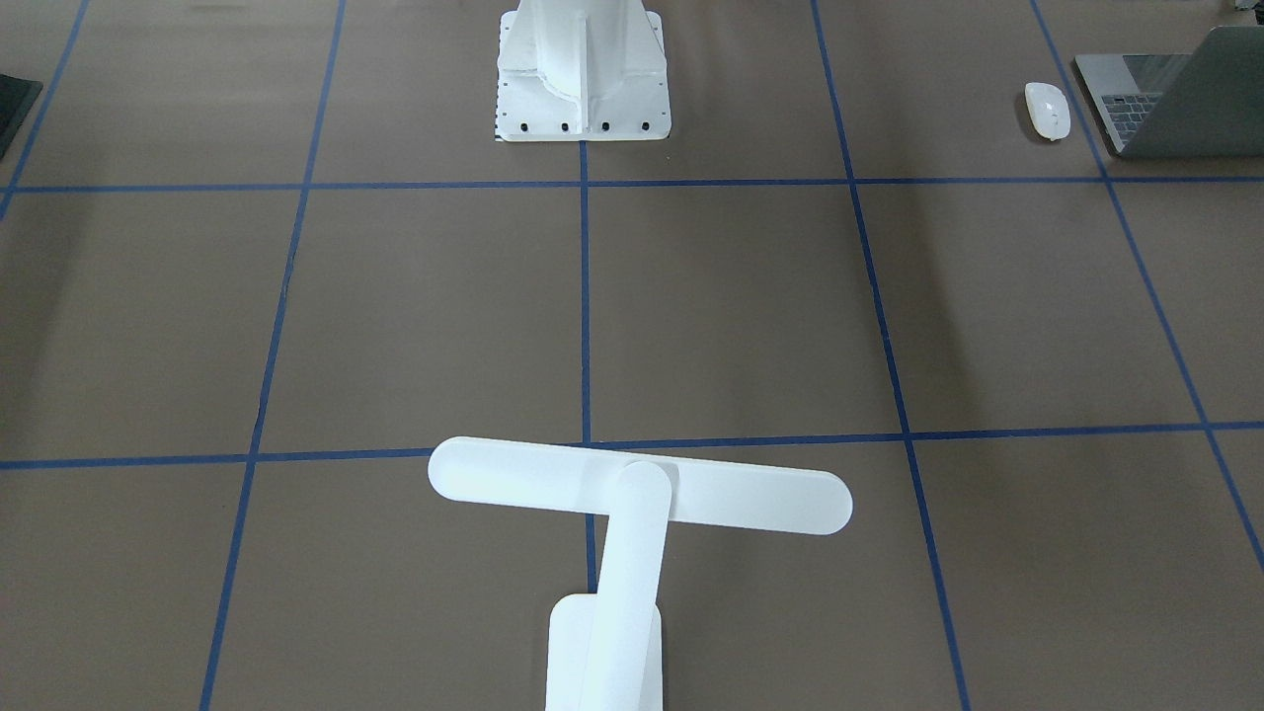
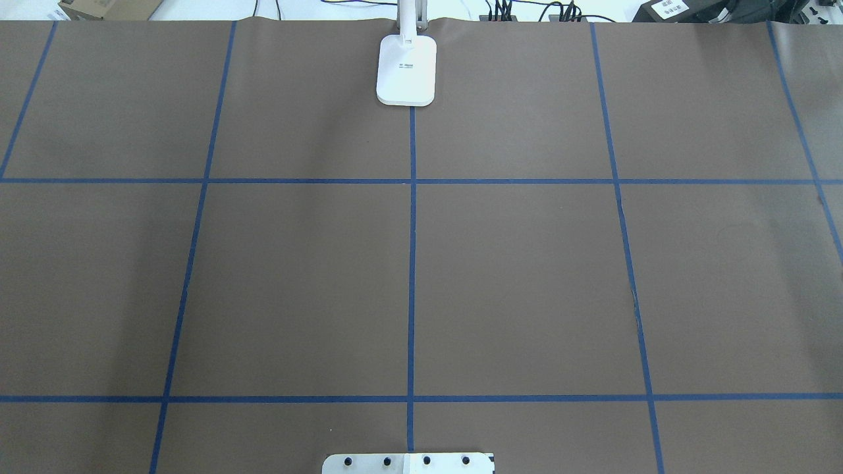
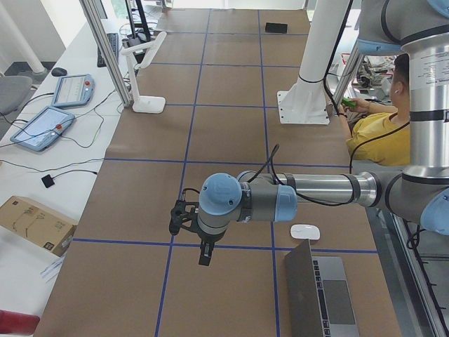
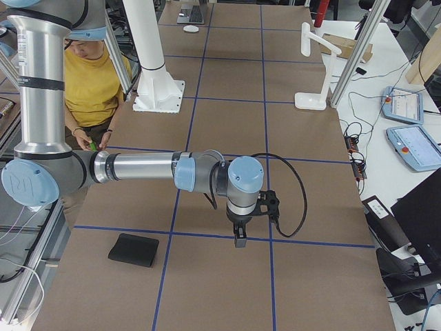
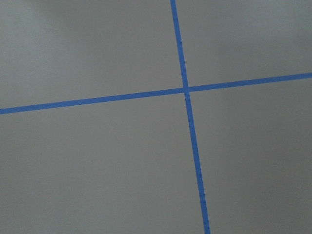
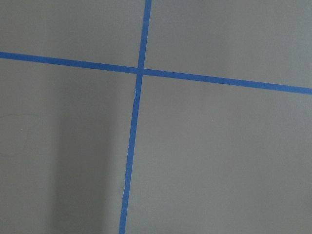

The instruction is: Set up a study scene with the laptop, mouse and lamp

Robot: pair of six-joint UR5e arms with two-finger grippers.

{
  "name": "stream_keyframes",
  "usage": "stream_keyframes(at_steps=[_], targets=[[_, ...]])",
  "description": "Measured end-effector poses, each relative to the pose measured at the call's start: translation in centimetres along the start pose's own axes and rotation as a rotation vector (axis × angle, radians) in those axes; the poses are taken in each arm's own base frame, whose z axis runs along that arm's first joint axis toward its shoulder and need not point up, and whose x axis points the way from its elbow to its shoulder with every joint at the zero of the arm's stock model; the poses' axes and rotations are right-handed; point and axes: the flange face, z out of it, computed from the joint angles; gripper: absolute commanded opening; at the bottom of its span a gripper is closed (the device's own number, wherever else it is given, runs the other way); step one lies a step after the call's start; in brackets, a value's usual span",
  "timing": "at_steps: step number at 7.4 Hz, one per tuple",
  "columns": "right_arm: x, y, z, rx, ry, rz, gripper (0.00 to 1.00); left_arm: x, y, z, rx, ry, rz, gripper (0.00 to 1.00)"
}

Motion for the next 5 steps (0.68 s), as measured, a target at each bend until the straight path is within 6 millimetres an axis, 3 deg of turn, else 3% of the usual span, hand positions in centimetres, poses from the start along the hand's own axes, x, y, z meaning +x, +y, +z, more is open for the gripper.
stream_keyframes(at_steps=[4, 5], targets=[[0.0, 0.0, 0.0, -0.001, 0.0, 0.0, 1.0, -2.7, 4.3, -1.1, 0.027, -0.003, -0.09, 1.0], [0.0, 0.0, 0.0, -0.001, 0.0, 0.0, 1.0, -4.3, 5.1, -1.9, 0.047, -0.038, -0.118, 1.0]])
